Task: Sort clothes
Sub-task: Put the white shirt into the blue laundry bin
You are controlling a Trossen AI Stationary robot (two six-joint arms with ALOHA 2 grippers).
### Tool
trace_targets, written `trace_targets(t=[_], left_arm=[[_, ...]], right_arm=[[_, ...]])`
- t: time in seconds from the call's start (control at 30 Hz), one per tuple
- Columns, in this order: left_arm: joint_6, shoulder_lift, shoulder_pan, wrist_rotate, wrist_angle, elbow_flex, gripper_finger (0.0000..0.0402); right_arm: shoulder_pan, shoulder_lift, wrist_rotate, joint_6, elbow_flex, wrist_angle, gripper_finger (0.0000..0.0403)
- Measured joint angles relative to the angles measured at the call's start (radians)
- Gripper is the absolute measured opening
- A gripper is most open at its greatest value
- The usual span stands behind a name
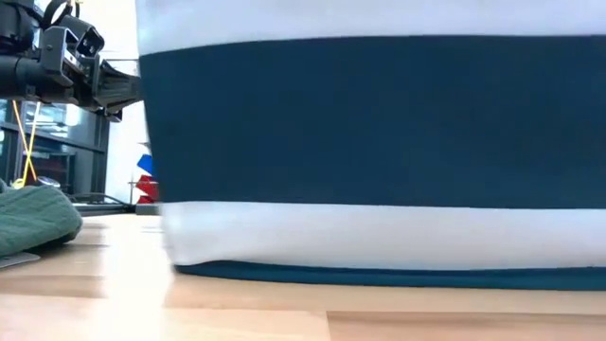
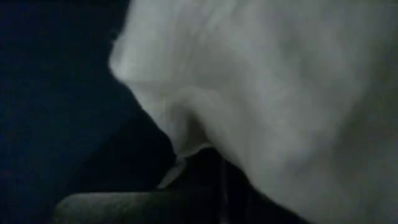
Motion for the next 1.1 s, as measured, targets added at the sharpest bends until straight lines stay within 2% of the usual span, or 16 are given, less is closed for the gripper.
trace_targets(t=[0.4,0.6,0.67,0.77,0.93,1.1], left_arm=[[0.000,0.000,0.000,0.000,0.000,0.000,0.0000],[0.000,0.000,0.000,0.000,0.000,0.000,0.0000],[0.000,0.000,0.000,0.000,0.000,0.000,0.0000],[0.000,0.000,0.000,0.000,0.000,0.000,0.0000],[0.000,0.000,0.000,0.000,0.000,0.000,0.0000],[0.000,0.000,0.000,0.000,0.000,0.000,0.0000]], right_arm=[[-0.017,-0.043,0.065,-0.003,-0.007,-0.108,0.0000],[-0.019,-0.098,0.107,0.005,-0.036,-0.094,0.0000],[-0.023,-0.159,0.111,0.015,-0.124,-0.081,0.0000],[-0.032,-0.305,0.102,0.065,-0.364,-0.020,0.0000],[-0.068,-0.616,0.085,0.267,-0.723,0.232,0.0000],[-0.081,-0.803,0.101,0.458,-0.968,0.328,0.0000]])
